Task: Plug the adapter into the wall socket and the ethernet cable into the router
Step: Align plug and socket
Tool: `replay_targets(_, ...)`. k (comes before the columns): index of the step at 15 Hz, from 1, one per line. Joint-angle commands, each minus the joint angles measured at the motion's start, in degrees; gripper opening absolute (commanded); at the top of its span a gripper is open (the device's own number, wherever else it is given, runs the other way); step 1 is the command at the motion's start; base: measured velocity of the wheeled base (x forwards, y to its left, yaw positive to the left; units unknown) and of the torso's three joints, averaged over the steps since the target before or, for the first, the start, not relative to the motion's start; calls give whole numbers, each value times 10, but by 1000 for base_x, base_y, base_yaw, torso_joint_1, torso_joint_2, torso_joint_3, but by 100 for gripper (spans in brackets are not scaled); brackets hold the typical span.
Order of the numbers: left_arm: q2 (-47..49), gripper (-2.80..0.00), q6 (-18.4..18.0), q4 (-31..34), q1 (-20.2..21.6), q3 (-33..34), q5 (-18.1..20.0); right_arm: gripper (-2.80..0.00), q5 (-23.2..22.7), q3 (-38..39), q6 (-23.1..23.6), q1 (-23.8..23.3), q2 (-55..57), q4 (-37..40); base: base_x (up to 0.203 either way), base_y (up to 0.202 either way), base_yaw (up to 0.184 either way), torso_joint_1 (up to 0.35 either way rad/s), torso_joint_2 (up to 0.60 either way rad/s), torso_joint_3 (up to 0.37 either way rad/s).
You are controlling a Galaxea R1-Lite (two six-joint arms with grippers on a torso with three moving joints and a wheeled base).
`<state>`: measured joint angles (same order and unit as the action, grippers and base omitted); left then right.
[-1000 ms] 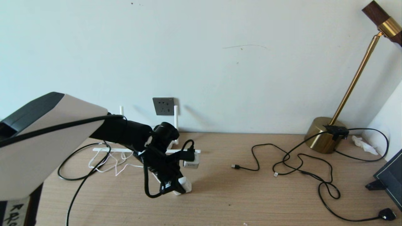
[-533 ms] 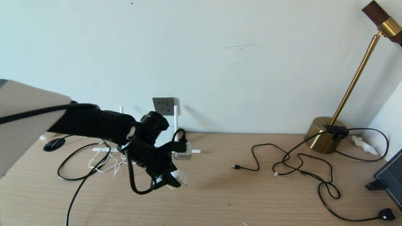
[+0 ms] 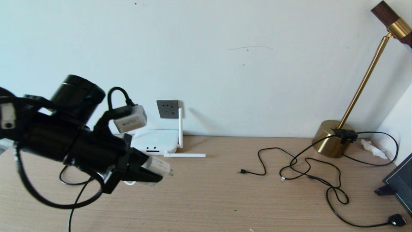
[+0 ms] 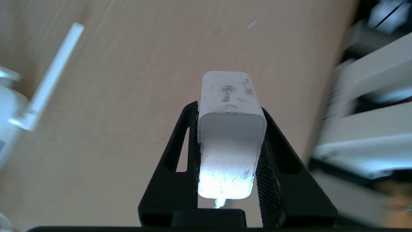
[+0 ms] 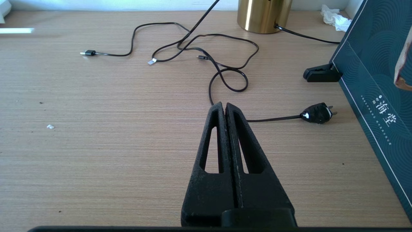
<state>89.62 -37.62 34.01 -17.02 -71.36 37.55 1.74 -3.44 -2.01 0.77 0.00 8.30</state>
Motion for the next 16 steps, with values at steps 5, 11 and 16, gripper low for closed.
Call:
replay_targets(5, -71, -280, 637, -118, 157, -138, 134, -280, 0, 0, 0, 0, 0, 0, 0, 0, 0, 0, 0, 0)
replay_targets(11, -2, -280, 732, -675, 109, 143, -135, -280, 0, 0, 0, 0, 0, 0, 0, 0, 0, 0, 0, 0)
replay_targets(16, 169, -280, 545, -990, 34, 268, -331, -280, -1, 0, 0, 0, 1, 0, 0, 0, 0, 0, 0, 0)
